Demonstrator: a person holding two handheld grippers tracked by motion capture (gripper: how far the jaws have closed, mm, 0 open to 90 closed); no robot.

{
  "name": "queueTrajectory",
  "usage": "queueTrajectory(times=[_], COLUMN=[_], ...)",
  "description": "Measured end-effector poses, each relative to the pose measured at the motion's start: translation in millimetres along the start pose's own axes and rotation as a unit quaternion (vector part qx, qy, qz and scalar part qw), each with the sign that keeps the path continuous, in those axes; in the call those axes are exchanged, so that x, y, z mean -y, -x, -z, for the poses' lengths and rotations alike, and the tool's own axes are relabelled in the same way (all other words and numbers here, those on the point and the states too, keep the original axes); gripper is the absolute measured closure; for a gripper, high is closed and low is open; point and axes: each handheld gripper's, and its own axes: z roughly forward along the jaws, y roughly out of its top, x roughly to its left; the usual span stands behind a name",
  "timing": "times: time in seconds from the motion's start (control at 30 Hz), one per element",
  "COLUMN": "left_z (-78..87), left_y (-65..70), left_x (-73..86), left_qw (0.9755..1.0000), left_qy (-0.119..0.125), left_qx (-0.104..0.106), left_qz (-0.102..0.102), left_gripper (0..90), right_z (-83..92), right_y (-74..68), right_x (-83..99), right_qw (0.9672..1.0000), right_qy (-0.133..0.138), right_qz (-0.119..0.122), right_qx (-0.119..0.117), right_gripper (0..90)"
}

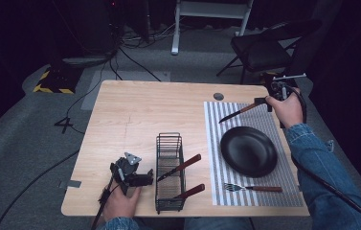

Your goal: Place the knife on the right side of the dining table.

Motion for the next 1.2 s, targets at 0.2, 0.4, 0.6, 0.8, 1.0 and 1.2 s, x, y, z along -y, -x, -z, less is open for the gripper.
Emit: queueTrajectory(times=[0.2,0.4,0.6,0.8,1.0,1.2], left_z=[0.0,0.0,0.0,-0.1,-0.1,-0.1], left_y=[0.0,0.0,0.0,0.0,0.0,0.0], left_x=[0.0,0.0,0.0,0.0,0.0,-0.1], left_qw=[1.0000,1.0000,1.0000,1.0000,1.0000,1.0000], left_qy=[0.000,0.000,0.000,0.000,0.000,0.000], left_qx=[0.000,0.000,0.000,0.000,0.000,0.000], left_qz=[0.000,0.000,0.000,0.000,0.000,0.000], left_gripper=[0.1,0.2,0.1,0.1,0.1,0.1], right_z=[-5.4,-12.6,-18.6,-25.4,-30.6,-37.1], right_y=[8.1,20.0,26.7,34.9,42.5,51.5], right_x=[8.0,18.0,24.9,32.7,40.1,48.0], right_qw=[0.9999,0.9997,0.9995,0.9993,0.9989,0.9983], right_qy=[0.001,-0.003,-0.008,-0.009,-0.011,-0.013], right_qz=[0.002,-0.009,-0.012,-0.020,-0.031,-0.045], right_qx=[0.014,0.021,0.027,0.030,0.033,0.035], right_gripper=[63.6,59.3,55.3,51.9,50.1,48.4])
